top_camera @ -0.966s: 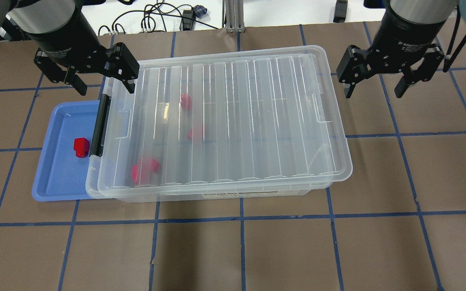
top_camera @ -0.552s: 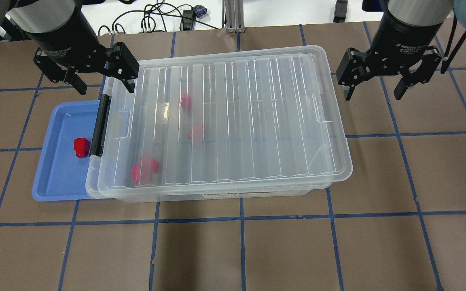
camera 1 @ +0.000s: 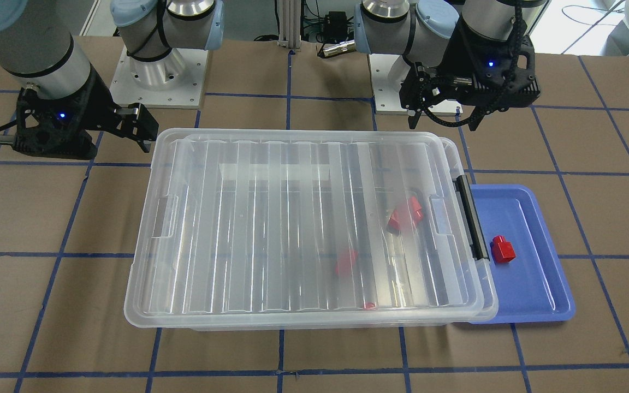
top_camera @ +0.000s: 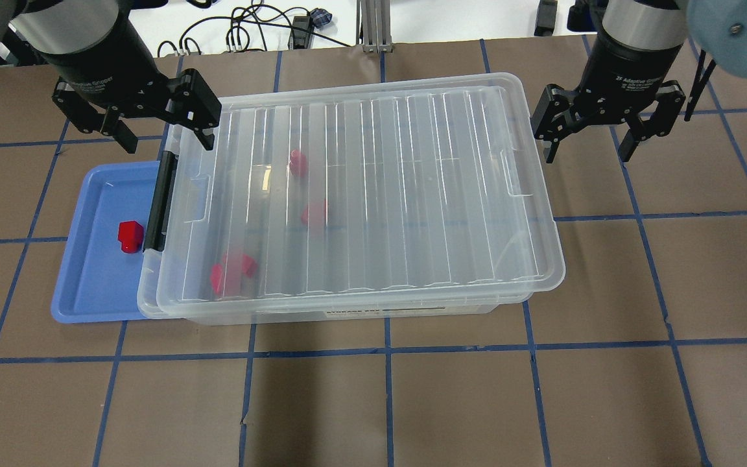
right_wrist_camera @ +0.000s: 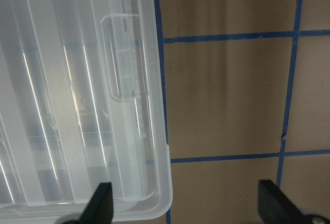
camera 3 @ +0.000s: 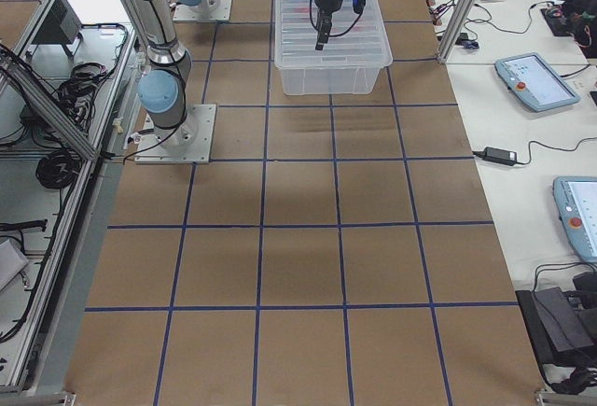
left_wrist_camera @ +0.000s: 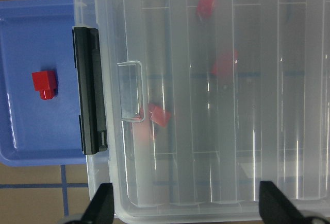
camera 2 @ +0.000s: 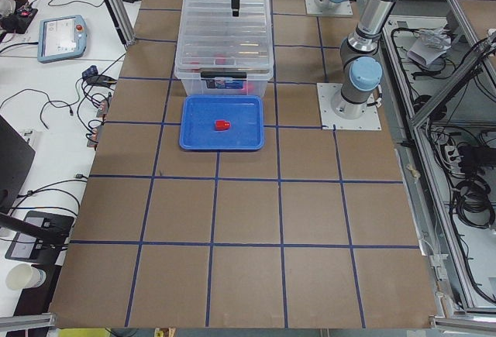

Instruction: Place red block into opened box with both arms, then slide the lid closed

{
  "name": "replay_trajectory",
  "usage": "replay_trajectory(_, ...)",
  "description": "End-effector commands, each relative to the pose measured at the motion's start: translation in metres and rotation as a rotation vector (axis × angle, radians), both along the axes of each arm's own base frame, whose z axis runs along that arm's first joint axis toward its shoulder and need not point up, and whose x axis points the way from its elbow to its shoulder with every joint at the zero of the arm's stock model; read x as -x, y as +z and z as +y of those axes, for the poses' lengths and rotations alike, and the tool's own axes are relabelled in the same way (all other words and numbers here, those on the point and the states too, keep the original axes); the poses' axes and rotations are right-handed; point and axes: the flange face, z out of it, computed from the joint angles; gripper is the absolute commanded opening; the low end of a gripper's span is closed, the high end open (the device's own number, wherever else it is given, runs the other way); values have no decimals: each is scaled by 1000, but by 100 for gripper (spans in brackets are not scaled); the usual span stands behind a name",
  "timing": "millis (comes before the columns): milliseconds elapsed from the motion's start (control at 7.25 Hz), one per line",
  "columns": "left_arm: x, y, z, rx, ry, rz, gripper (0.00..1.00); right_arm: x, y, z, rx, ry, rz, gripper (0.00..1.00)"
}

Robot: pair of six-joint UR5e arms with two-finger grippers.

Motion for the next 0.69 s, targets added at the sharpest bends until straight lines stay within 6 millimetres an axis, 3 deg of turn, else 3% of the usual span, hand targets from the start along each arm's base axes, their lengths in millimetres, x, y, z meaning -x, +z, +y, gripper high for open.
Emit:
replay_trajectory(0, -6, -1, -1, -5, 10, -3, 100, 1, -20, -20, 17, -3, -1, 100)
replay_trajectory(276, -8, 0, -3, -1, -4, 6, 100, 1, -41, -41, 45, 0, 2, 100)
replay_trajectory(552, -37, -4, -12, -12, -10, 14, 100, 2, -68, -53, 1, -4, -1, 100)
